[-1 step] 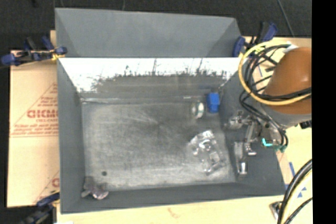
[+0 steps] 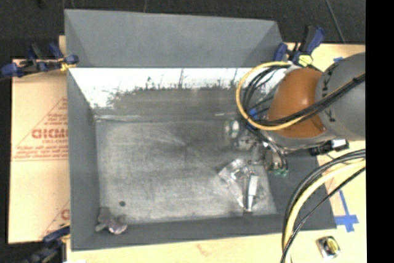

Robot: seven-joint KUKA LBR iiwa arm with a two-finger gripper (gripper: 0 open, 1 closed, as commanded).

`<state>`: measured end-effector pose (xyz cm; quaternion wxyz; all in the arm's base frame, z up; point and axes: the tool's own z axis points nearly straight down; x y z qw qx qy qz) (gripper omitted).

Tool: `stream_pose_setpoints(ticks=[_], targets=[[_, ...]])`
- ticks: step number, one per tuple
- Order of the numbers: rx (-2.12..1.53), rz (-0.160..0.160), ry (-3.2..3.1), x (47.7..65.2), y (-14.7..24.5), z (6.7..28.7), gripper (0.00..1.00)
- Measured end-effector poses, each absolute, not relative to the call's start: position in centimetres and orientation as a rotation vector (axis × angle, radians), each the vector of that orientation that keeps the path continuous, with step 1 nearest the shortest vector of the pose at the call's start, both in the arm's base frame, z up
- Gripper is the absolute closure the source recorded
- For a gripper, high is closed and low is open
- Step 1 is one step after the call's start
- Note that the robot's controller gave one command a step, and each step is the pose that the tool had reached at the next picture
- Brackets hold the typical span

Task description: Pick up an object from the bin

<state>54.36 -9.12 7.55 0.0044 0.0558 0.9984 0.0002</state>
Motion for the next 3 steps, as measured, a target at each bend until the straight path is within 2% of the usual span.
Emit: stream_pose_setpoints(ticks=[1,2,3], targets=[[0.001,-0.008,3.106,50.5,-6.0,7.7,0.00],[-0.041,-0.003,3.091,49.5,-6.2,8.0,0.00],[-0.047,-0.005,3.106,49.0,-6.4,7.7,1.00]])
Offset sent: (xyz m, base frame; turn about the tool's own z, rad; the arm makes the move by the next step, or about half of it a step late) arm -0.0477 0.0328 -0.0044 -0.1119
